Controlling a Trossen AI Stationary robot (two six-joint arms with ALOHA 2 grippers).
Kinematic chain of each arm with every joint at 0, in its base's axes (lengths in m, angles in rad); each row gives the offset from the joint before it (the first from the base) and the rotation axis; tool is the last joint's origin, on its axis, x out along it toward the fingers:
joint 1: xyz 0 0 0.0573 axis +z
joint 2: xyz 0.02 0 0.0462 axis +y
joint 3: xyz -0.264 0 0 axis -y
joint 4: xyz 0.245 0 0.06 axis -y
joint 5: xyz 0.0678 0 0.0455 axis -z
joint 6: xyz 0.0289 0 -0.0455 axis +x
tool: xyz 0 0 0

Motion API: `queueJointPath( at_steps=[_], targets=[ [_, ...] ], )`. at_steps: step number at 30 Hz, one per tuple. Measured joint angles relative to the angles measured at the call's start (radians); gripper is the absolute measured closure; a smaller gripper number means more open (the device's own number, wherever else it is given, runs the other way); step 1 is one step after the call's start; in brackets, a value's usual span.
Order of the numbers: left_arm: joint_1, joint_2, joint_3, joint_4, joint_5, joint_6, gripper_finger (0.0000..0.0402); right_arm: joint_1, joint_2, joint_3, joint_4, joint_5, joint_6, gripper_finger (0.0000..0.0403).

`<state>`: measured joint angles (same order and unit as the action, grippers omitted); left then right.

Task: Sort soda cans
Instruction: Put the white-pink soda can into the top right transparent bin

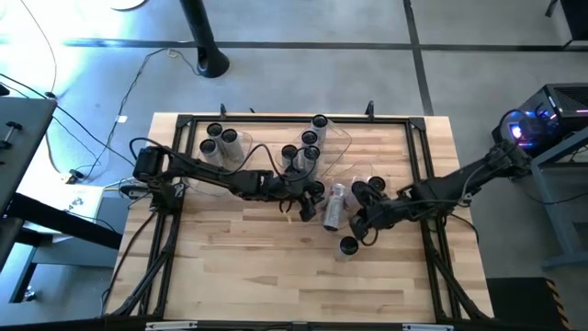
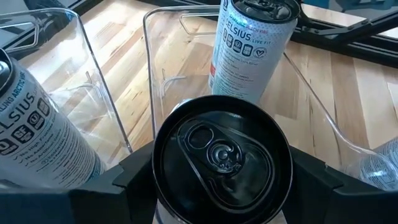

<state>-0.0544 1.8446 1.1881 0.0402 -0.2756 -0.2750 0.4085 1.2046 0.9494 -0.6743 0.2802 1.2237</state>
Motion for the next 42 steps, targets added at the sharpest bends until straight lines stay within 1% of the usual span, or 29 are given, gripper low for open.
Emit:
queueJointPath(
  at_steps=[5,8,18,19,23,26,28,30,35,37,39,42],
  targets=[
    [0.000,0.002,-0.001,0.024,0.005,0.012,0.0162,-0.046,0.000,0.057,-0.017,-0.003,-0.083,0.0403],
    [0.000,0.002,-0.001,0.028,0.007,0.023,0.0162,-0.075,0.000,0.078,-0.023,-0.029,-0.125,0.0403],
    [0.000,0.006,-0.004,0.068,0.006,0.025,0.0162,-0.102,0.001,0.083,-0.017,-0.034,-0.176,0.0403],
    [0.000,0.006,-0.004,0.073,0.007,0.025,0.0156,-0.102,0.001,0.083,-0.017,-0.034,-0.178,0.0403],
    [0.000,0.008,-0.004,0.084,0.010,0.024,0.0104,-0.101,0.001,0.083,-0.017,-0.034,-0.178,0.0403],
    [-0.001,0.008,-0.005,0.083,0.009,0.043,0.0092,-0.101,0.001,0.083,-0.016,-0.034,-0.178,0.0403],
    [-0.001,0.008,-0.005,0.088,0.008,0.051,0.0097,-0.101,0.001,0.083,-0.010,-0.034,-0.183,0.0403],
    [-0.001,0.006,-0.005,0.088,0.007,0.042,0.0113,-0.101,0.001,0.083,0.003,-0.034,-0.194,0.0403],
    [-0.001,0.000,0.021,0.080,0.008,0.075,0.0183,-0.101,0.001,0.084,0.013,-0.033,-0.200,0.0403],
    [0.001,-0.001,0.033,0.087,0.016,0.077,0.0198,-0.101,0.001,0.084,0.014,-0.035,-0.204,0.0403],
    [0.004,-0.003,0.036,0.091,0.037,0.079,0.0200,-0.101,0.001,0.084,0.014,-0.047,-0.204,0.0403],
    [0.006,-0.004,0.036,0.084,0.042,0.102,0.0175,-0.101,0.001,0.084,0.022,-0.049,-0.204,0.0403]
  ],
)
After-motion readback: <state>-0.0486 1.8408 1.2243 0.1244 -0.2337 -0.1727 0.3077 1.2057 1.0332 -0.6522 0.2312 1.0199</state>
